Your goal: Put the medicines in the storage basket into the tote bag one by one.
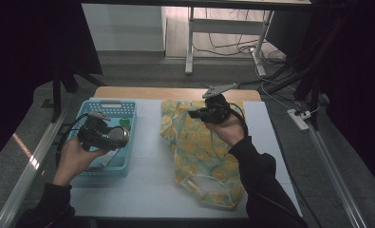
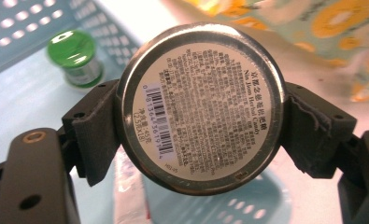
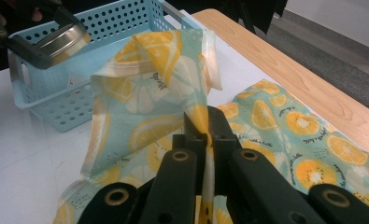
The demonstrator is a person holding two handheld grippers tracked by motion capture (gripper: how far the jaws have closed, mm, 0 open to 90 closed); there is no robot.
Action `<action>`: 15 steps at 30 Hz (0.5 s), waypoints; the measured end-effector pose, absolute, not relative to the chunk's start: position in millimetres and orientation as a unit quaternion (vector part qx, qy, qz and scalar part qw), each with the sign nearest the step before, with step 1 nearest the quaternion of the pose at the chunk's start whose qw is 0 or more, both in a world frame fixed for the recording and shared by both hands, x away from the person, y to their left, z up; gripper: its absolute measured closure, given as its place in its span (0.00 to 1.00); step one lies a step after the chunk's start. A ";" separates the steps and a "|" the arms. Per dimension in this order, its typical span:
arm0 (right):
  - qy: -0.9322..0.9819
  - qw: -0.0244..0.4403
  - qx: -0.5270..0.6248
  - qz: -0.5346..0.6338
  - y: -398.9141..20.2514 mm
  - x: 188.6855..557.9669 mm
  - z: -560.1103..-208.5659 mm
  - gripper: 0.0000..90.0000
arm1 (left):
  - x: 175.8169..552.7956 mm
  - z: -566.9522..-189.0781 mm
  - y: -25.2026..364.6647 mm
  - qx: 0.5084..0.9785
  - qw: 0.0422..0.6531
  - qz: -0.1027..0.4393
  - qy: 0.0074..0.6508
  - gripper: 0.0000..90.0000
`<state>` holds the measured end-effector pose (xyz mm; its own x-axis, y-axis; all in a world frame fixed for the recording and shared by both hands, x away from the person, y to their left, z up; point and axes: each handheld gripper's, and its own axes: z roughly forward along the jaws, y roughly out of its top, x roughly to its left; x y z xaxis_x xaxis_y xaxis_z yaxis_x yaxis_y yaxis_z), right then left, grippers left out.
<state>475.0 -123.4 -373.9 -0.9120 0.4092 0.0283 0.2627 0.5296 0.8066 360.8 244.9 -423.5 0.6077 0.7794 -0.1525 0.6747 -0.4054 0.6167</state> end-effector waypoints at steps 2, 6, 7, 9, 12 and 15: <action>0.870 0.083 0.193 0.445 -123.5 475.3 -373.9 1.00 | 358.4 -421.2 238.6 0.838 0.330 0.080 0.426 0.23; 0.870 0.084 0.194 0.445 -123.7 475.7 -373.9 1.00 | 354.0 -417.2 224.4 0.845 0.336 0.077 0.409 0.23; 0.870 0.084 0.194 0.445 -123.8 475.8 -374.0 1.00 | 352.9 -416.1 220.6 0.846 0.338 0.076 0.404 0.23; 0.870 0.084 0.194 0.446 -123.6 476.1 -374.5 1.00 | 351.1 -414.1 212.8 0.849 0.343 0.073 0.396 0.23; 0.870 0.084 0.196 0.445 -123.2 476.4 -375.6 1.00 | 349.0 -410.2 202.0 0.853 0.348 0.068 0.382 0.23; 0.870 0.085 0.195 0.444 -122.9 477.1 -376.5 1.00 | 348.0 -406.9 191.1 0.857 0.355 0.059 0.368 0.23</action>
<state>477.1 -122.9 -376.5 -0.9097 0.4146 0.0244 0.2631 0.5298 0.8063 348.0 191.1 -406.9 0.7221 0.6729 -0.1604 0.5894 -0.4770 0.6520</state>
